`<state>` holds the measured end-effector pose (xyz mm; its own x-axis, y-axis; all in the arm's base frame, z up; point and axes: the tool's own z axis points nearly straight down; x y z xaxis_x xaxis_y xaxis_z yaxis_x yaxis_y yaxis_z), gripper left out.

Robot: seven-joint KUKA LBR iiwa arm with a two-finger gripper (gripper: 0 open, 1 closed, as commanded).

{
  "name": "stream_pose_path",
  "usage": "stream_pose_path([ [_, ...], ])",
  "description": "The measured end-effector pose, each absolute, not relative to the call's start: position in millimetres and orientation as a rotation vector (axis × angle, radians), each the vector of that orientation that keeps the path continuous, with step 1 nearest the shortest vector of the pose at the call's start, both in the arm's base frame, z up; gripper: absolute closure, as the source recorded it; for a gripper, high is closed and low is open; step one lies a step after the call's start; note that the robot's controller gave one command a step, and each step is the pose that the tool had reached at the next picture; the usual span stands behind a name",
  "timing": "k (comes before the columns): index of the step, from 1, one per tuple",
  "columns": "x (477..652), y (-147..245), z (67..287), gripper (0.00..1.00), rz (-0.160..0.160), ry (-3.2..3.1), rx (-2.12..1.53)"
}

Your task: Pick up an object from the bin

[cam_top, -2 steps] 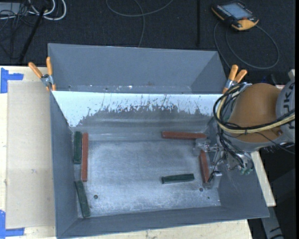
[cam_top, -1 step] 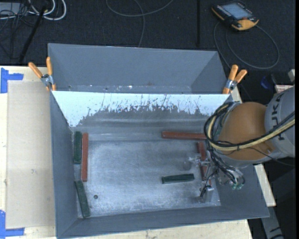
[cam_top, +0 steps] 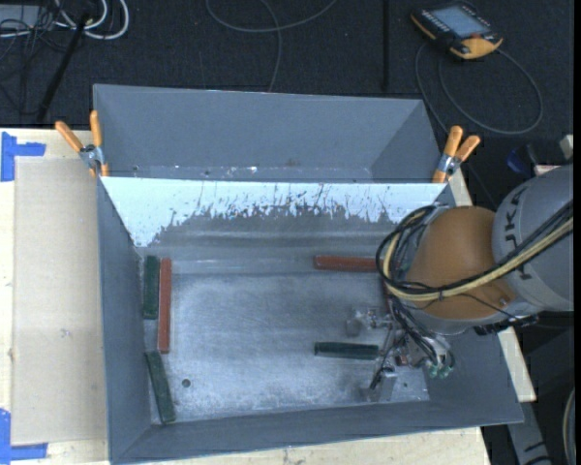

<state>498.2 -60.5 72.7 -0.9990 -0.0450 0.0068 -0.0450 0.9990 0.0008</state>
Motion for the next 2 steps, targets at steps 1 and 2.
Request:
stream_pose_path([
  [1, 557.5, -46.6, 70.5, 1.00, 0.000, -3.132, 0.287],
  [2, 557.5, -46.6, 70.5, 1.00, 0.000, -3.132, 0.288],
])
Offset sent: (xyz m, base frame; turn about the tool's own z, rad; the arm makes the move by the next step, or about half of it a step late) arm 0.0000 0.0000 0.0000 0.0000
